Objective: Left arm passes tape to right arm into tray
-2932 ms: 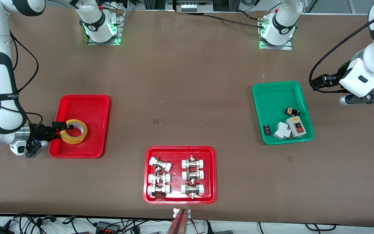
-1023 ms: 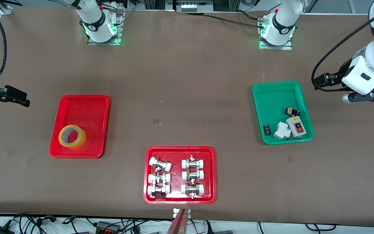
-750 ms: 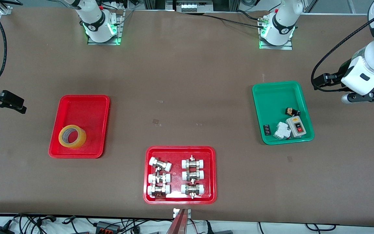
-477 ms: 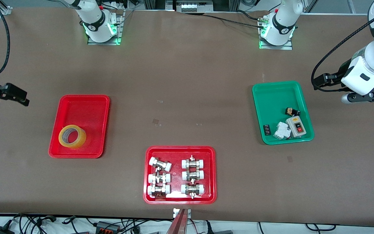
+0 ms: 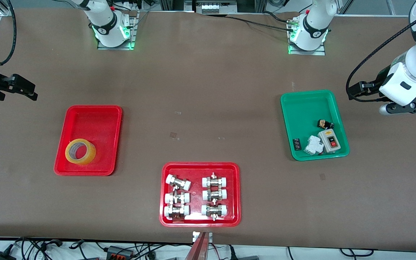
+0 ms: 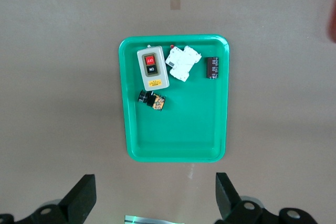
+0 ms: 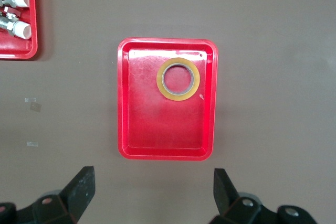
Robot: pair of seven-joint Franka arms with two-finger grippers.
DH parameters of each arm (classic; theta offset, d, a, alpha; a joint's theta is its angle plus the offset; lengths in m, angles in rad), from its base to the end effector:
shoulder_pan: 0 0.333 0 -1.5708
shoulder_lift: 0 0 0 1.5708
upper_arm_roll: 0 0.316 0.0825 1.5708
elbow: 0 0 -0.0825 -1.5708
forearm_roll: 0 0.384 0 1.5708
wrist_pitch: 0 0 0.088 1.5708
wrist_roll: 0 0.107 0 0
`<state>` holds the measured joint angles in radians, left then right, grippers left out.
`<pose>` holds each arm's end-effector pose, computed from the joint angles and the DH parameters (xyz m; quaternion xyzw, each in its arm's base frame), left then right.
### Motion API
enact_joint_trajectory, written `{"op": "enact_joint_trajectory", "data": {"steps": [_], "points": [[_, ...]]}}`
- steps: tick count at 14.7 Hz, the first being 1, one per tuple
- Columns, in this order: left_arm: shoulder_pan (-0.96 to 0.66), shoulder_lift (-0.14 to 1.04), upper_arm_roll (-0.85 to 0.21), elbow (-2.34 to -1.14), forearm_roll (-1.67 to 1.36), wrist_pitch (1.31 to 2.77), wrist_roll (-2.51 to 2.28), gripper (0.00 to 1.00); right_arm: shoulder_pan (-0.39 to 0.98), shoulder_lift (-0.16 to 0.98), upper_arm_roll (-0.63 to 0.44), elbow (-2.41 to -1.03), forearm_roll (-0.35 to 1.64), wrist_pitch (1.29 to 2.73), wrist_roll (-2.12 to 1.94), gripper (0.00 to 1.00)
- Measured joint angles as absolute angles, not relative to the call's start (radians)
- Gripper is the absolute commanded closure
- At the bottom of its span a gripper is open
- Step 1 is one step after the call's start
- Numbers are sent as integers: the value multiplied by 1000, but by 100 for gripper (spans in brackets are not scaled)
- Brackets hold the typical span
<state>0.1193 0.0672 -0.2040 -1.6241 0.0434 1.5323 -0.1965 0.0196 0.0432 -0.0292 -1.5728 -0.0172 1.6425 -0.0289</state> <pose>0.5630 -0.0396 0.5597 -0.9953 -0.0545 0.0758 0.0258 0.5742 -0.0069 0.6056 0.9998 0.0102 0.0131 0.0095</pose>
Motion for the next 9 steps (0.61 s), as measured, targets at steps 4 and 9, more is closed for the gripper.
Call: {"op": "enact_joint_trajectory", "data": {"steps": [4, 9], "points": [[119, 67, -204, -1624, 43, 1532, -196, 0, 21, 37, -27, -1573, -17, 1616, -28, 0], [119, 67, -204, -1624, 43, 1532, -196, 0, 21, 33, -28, -1579, -16, 1617, -28, 0]]}}
